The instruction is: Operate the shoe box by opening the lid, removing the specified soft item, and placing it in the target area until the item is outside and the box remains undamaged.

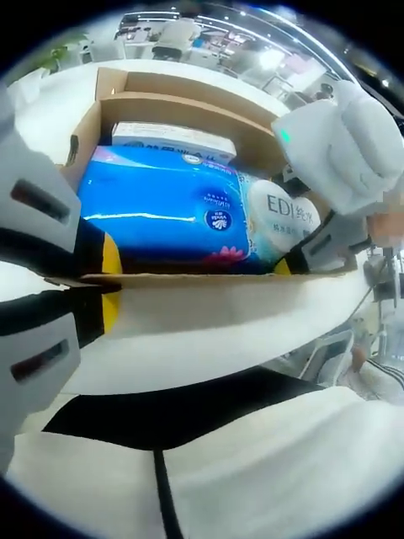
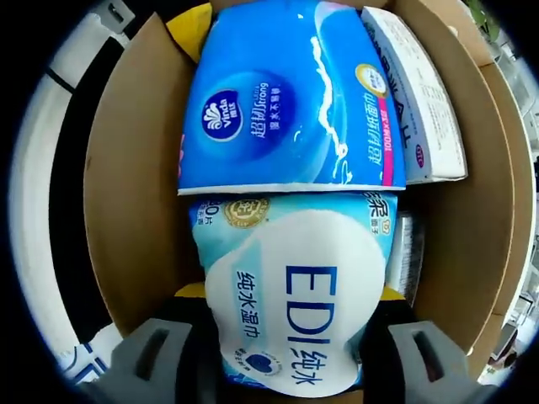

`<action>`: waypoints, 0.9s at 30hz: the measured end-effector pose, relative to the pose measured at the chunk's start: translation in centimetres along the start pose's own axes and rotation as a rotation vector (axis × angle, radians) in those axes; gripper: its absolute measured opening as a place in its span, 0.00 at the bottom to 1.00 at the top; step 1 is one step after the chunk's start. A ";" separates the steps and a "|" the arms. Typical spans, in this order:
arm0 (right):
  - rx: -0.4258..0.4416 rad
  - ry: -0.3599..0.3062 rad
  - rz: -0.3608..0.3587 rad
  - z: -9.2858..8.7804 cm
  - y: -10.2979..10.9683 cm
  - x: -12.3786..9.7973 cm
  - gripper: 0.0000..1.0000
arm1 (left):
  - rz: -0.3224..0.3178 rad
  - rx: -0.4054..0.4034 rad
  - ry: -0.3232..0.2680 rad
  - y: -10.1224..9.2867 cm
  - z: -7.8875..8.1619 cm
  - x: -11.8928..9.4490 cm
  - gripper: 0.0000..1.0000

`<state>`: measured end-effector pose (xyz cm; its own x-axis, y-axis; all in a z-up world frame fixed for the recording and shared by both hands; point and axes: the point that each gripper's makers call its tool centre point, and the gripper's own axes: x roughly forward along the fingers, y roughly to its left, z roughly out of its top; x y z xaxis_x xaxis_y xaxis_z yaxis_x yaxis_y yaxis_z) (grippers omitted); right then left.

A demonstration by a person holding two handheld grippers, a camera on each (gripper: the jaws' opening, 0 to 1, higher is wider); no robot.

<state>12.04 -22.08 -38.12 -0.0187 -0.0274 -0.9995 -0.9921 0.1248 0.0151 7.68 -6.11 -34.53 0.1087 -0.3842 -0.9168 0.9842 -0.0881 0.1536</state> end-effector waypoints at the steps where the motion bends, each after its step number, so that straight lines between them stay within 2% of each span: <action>1: 0.000 0.003 -0.004 0.0 0.0 0.0 0.64 | 0.001 -0.001 0.000 0.0 0.0 0.0 0.03; 4: -0.010 0.020 0.000 0.0 0.1 -0.1 0.62 | -0.007 -0.013 0.004 0.1 0.0 0.0 0.02; 8: 0.005 -0.019 0.014 -0.2 0.1 -0.7 0.62 | -0.015 -0.020 0.011 -0.1 0.0 -0.1 0.02; 11: -0.006 -0.075 -0.028 0.1 -0.1 -1.2 0.62 | -0.002 -0.018 0.003 0.0 0.0 -0.1 0.02; 13: 0.000 -0.092 -0.001 0.0 0.5 -1.8 0.61 | -0.003 -0.017 0.006 0.0 0.0 -0.1 0.02; 16: 0.025 -0.132 0.003 -0.1 0.5 -2.3 0.61 | -0.006 -0.007 0.006 0.0 0.0 -0.1 0.02; 20: -0.001 -0.178 -0.042 0.2 0.6 -2.5 0.61 | -0.027 -0.018 0.016 0.1 -0.1 0.0 0.02; 27: 0.006 -0.236 -0.040 0.3 0.6 -3.5 0.61 | -0.022 -0.014 0.016 0.1 -0.1 -0.1 0.02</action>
<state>11.51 -21.63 -34.62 0.0504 0.2001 -0.9785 -0.9907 0.1342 -0.0236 7.74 -5.92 -34.44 0.0893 -0.3677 -0.9257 0.9883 -0.0830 0.1282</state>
